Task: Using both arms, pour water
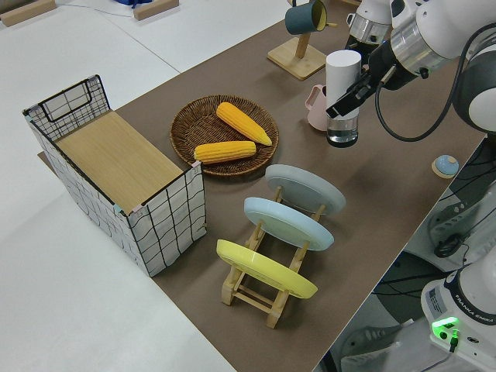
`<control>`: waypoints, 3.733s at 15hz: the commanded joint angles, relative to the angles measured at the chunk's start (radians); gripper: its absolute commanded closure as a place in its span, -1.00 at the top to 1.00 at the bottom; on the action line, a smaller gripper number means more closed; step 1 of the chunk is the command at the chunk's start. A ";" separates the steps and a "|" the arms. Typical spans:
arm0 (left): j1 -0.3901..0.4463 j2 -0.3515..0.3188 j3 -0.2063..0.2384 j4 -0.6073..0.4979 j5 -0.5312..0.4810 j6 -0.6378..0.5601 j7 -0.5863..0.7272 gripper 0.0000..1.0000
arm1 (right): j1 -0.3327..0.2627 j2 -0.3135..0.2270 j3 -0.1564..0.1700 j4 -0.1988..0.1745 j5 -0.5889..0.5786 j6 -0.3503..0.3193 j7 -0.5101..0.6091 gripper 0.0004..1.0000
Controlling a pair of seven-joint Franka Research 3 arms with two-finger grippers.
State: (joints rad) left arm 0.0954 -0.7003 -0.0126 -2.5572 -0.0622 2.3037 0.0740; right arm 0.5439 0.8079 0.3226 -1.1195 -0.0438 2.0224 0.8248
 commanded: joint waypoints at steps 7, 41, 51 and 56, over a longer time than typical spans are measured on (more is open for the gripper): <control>-0.019 -0.028 0.006 -0.006 0.015 0.013 -0.022 -1.00 | 0.004 0.045 0.001 0.036 -0.057 0.028 0.024 0.04; -0.267 0.073 0.005 -0.031 -0.073 0.023 -0.034 -1.00 | -0.303 -0.417 -0.143 -0.169 -0.082 -0.343 -0.877 0.97; -0.327 0.130 -0.015 -0.034 -0.074 0.055 -0.080 -1.00 | -0.424 -0.598 -0.257 -0.318 0.050 -0.422 -0.915 0.97; -0.327 0.183 -0.038 -0.031 -0.074 0.086 -0.099 -1.00 | -0.502 -0.739 -0.266 -0.448 0.053 -0.436 -0.912 0.97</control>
State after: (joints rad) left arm -0.2172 -0.5347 -0.0474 -2.5921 -0.1243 2.3579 -0.0061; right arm 0.0859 0.1928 0.0522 -1.4322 -0.0140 1.5897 -0.0721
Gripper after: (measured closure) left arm 0.366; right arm 0.013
